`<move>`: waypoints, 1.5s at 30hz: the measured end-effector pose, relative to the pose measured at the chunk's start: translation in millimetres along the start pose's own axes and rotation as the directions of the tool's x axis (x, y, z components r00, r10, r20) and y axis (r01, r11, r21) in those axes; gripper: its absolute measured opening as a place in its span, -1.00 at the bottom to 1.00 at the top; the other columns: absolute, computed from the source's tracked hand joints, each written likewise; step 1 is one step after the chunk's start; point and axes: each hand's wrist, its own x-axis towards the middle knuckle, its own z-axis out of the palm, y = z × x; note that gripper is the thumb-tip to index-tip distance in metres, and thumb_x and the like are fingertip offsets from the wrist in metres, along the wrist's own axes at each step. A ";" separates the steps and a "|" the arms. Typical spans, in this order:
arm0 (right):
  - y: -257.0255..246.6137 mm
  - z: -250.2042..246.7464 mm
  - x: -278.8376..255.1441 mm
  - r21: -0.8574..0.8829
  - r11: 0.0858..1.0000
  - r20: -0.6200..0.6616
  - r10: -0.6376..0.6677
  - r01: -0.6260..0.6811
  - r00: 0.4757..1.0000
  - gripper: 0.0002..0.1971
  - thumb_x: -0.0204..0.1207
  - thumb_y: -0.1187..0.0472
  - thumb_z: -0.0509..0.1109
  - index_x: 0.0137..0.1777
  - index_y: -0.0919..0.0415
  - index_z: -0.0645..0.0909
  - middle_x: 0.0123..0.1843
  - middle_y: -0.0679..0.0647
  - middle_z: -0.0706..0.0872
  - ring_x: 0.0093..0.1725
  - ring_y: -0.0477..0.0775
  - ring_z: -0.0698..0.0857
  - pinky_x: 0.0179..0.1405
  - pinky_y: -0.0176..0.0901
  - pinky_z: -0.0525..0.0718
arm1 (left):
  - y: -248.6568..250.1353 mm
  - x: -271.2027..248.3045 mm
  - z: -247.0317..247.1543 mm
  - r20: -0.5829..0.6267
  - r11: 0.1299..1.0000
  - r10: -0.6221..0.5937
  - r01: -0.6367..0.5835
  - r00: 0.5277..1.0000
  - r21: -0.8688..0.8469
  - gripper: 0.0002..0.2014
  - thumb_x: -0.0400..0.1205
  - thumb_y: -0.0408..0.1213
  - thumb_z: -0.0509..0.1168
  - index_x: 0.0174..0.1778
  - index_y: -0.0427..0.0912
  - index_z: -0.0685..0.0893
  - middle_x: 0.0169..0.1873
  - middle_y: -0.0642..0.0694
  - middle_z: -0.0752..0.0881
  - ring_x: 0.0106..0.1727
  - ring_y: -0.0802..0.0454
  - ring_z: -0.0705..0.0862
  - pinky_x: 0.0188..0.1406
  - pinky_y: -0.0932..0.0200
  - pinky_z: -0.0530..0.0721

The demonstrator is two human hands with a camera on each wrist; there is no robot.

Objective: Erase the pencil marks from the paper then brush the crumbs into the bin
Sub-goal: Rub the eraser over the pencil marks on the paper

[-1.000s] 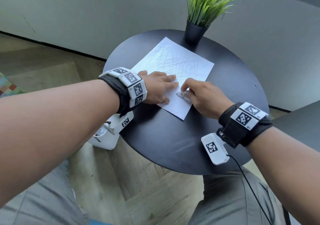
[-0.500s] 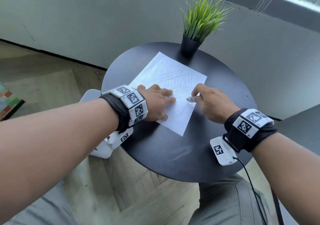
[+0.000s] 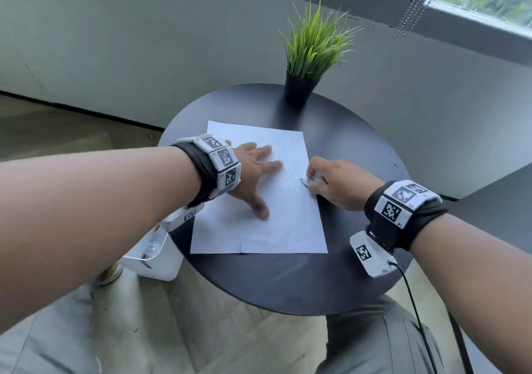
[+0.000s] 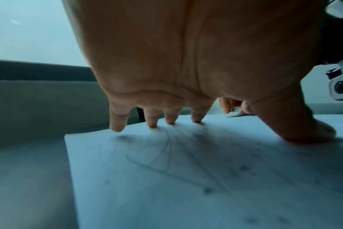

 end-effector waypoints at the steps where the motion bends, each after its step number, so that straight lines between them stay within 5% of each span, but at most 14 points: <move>1: -2.1 -1.3 0.6 -0.017 1.000 -0.011 -0.002 0.002 1.000 -0.82 0.66 -0.10 0.21 0.07 -0.01 0.45 -0.04 0.00 0.67 0.00 0.16 0.60 -0.11 0.00 0.56 | -0.9 1.2 2.7 0.019 1.000 -0.007 0.007 1.000 -0.007 0.28 0.25 0.60 0.39 0.77 0.26 -0.16 0.78 0.02 -0.24 0.78 -0.12 -0.19 0.64 -0.52 0.07; 4: -12.1 5.3 -5.1 -0.114 0.987 -0.024 -0.114 0.110 0.993 -0.82 0.68 -0.02 0.18 0.11 0.06 0.45 0.05 0.03 0.67 0.08 0.19 0.59 -0.05 0.02 0.55 | 2.6 0.2 8.3 0.054 1.000 -0.008 0.007 0.999 0.019 0.36 0.17 0.63 0.41 0.73 0.33 -0.29 0.76 -0.01 -0.33 0.77 -0.15 -0.26 0.62 -0.54 0.10; 8: -24.6 9.6 -16.6 -0.146 0.910 0.078 -0.380 0.387 0.922 -0.87 0.68 0.02 0.22 0.17 -0.04 0.48 0.08 -0.07 0.61 0.03 0.04 0.57 0.01 -0.01 0.55 | 9.9 -3.3 4.1 0.106 0.998 0.007 -0.014 0.994 0.066 0.34 0.16 0.59 0.46 0.68 0.48 -0.31 0.75 -0.12 -0.37 0.76 -0.29 -0.26 0.59 -0.53 0.10; 12: -3.4 4.1 -0.3 -0.189 0.955 -0.064 -0.243 0.227 0.968 -0.88 0.67 0.08 0.19 0.12 0.06 0.47 0.02 0.00 0.62 0.04 0.16 0.64 -0.08 0.00 0.57 | 17.4 -2.2 -3.8 0.149 0.984 0.002 -0.028 0.989 0.173 0.35 0.20 0.55 0.47 0.66 0.45 -0.39 0.74 -0.18 -0.39 0.76 -0.33 -0.21 0.57 -0.53 0.15; 17: -14.5 17.2 -24.6 -0.206 0.827 0.072 -0.521 0.523 0.851 -0.76 0.69 -0.06 0.12 0.14 0.02 0.53 -0.08 -0.13 0.44 -0.09 0.02 0.55 -0.11 -0.11 0.53 | 12.8 -7.0 -4.4 0.217 0.973 -0.004 -0.047 0.976 0.226 0.41 0.18 0.49 0.54 0.62 0.48 -0.47 0.71 -0.12 -0.49 0.77 -0.26 -0.28 0.59 -0.54 0.05; 21: -12.1 9.7 -11.5 -0.262 0.893 -0.062 -0.395 0.366 0.917 -0.85 0.68 0.06 0.17 0.18 0.00 0.47 -0.04 -0.03 0.54 -0.02 0.15 0.65 -0.12 0.05 0.62 | 15.2 -7.8 -5.9 0.220 0.970 -0.002 -0.051 0.976 0.237 0.42 0.17 0.47 0.56 0.63 0.47 -0.45 0.72 -0.12 -0.47 0.77 -0.25 -0.26 0.60 -0.54 0.04; 25: -29.2 24.2 -26.2 -0.216 0.780 0.048 -0.592 0.587 0.804 -0.89 0.68 0.06 0.26 0.13 0.03 0.51 0.04 -0.03 0.59 -0.05 0.11 0.63 -0.14 0.03 0.63 | 13.6 -10.9 -0.2 0.160 0.984 0.022 -0.049 0.987 0.171 0.39 0.12 0.57 0.50 0.68 0.45 -0.32 0.74 -0.12 -0.41 0.77 -0.26 -0.25 0.61 -0.47 0.10; 29: -23.1 13.6 -15.7 -0.281 0.916 -0.071 -0.316 0.285 0.946 -0.87 0.71 0.04 0.15 0.03 0.09 0.39 -0.03 0.03 0.59 -0.04 0.20 0.66 -0.14 0.00 0.59 | 12.9 -10.4 11.3 0.107 0.991 0.033 -0.047 0.994 0.129 0.39 0.08 0.65 0.42 0.65 0.46 -0.36 0.73 -0.11 -0.43 0.76 -0.29 -0.30 0.57 -0.60 0.14; 33: -46.9 24.3 -35.7 -0.247 0.808 0.054 -0.539 0.535 0.840 -0.82 0.71 0.05 0.11 0.05 0.13 0.44 -0.01 0.07 0.61 -0.05 0.20 0.65 -0.13 0.06 0.63 | 13.5 -10.8 13.7 0.128 0.993 0.022 -0.036 0.992 0.112 0.41 0.12 0.61 0.45 0.65 0.43 -0.43 0.71 -0.12 -0.50 0.74 -0.32 -0.38 0.58 -0.58 0.02; 35: -47.6 16.9 -31.1 -0.247 0.840 0.088 -0.477 0.483 0.874 -0.66 0.67 -0.08 0.00 0.21 0.06 0.48 0.03 0.02 0.60 -0.02 0.14 0.64 -0.11 0.09 0.66 | 13.2 -9.8 11.9 0.139 0.994 0.029 -0.043 0.990 0.097 0.42 0.13 0.59 0.47 0.65 0.43 -0.45 0.70 -0.14 -0.51 0.74 -0.33 -0.39 0.59 -0.58 0.00; 37: -34.6 10.6 -17.5 -0.284 0.886 -0.023 -0.389 0.367 0.921 -0.57 0.62 -0.13 -0.06 0.25 0.05 0.49 -0.01 0.02 0.58 -0.03 0.16 0.66 -0.12 0.10 0.66 | 14.0 -8.7 11.0 0.142 0.995 0.041 -0.054 0.989 0.088 0.42 0.15 0.57 0.48 0.61 0.45 -0.49 0.70 -0.16 -0.51 0.74 -0.34 -0.38 0.57 -0.60 0.00; 39: -32.3 16.3 -17.2 -0.303 0.871 -0.084 -0.428 0.386 0.900 -0.68 0.65 -0.03 0.03 0.16 0.13 0.51 -0.07 0.06 0.58 -0.11 0.22 0.67 -0.20 0.07 0.65 | 14.6 -8.7 11.0 0.143 0.994 0.038 -0.052 0.989 0.097 0.43 0.16 0.56 0.49 0.63 0.42 -0.49 0.70 -0.17 -0.51 0.74 -0.34 -0.38 0.58 -0.59 -0.01; 42: -42.9 33.1 -34.8 -0.310 0.764 -0.006 -0.597 0.566 0.803 -0.93 0.61 0.14 0.25 0.01 0.11 0.49 -0.16 0.04 0.53 -0.28 0.15 0.56 -0.40 -0.07 0.54 | 13.7 -10.7 12.2 0.151 0.993 0.030 -0.047 0.988 0.109 0.43 0.15 0.58 0.47 0.66 0.37 -0.47 0.69 -0.15 -0.54 0.73 -0.33 -0.41 0.61 -0.55 -0.03; 45: -32.8 16.5 -23.2 -0.224 0.893 0.000 -0.400 0.390 0.916 -0.71 0.62 -0.06 -0.01 0.16 -0.01 0.45 -0.02 0.00 0.61 -0.06 0.13 0.64 -0.16 0.04 0.65 | 12.4 -11.5 11.2 0.151 0.992 0.043 -0.061 0.988 0.111 0.42 0.15 0.60 0.44 0.65 0.38 -0.49 0.69 -0.16 -0.53 0.74 -0.33 -0.39 0.60 -0.56 0.01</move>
